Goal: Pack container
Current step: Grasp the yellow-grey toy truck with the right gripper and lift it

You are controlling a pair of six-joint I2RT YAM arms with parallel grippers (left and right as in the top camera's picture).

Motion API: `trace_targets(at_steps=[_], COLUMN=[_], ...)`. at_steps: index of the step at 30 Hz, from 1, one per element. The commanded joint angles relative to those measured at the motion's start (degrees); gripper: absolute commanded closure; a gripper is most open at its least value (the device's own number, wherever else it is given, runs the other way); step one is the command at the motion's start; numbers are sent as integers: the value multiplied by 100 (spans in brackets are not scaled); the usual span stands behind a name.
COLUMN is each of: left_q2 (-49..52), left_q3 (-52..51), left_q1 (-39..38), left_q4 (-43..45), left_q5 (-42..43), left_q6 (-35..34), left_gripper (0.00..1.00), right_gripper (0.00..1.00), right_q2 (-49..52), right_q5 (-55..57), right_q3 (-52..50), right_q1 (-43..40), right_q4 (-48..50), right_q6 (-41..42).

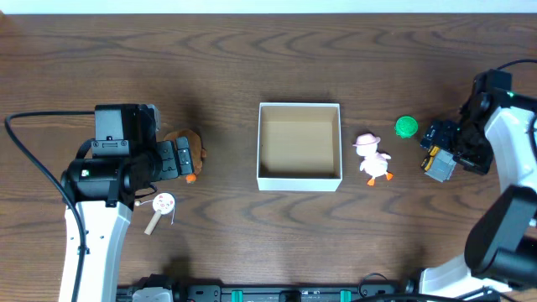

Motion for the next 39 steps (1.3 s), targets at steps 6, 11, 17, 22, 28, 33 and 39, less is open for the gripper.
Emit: trace_targets(at_steps=[6, 11, 17, 22, 28, 33, 39], left_q2=[26, 26, 26, 26, 26, 26, 26], left_q3=[114, 114, 114, 114, 114, 114, 114], left_q1=[9, 9, 9, 9, 9, 9, 9], left_q4=[-13, -20, -22, -24, -24, -20, -17], left_q5=[57, 57, 57, 57, 59, 59, 57], left_q6=[114, 114, 114, 114, 114, 114, 114], left_gripper=[2, 2, 2, 2, 2, 2, 2], right_gripper=[1, 11, 36, 51, 71, 99, 99], right_q2=[605, 640, 640, 640, 640, 616, 236], right_q5=[186, 184, 184, 184, 184, 111, -553], right_q3=[87, 87, 87, 87, 87, 90, 275], right_q1=[-59, -59, -55, -52, -52, -42, 249], right_q4=[144, 175, 157, 105, 92, 81, -37], right_q6=[50, 50, 50, 50, 50, 50, -293])
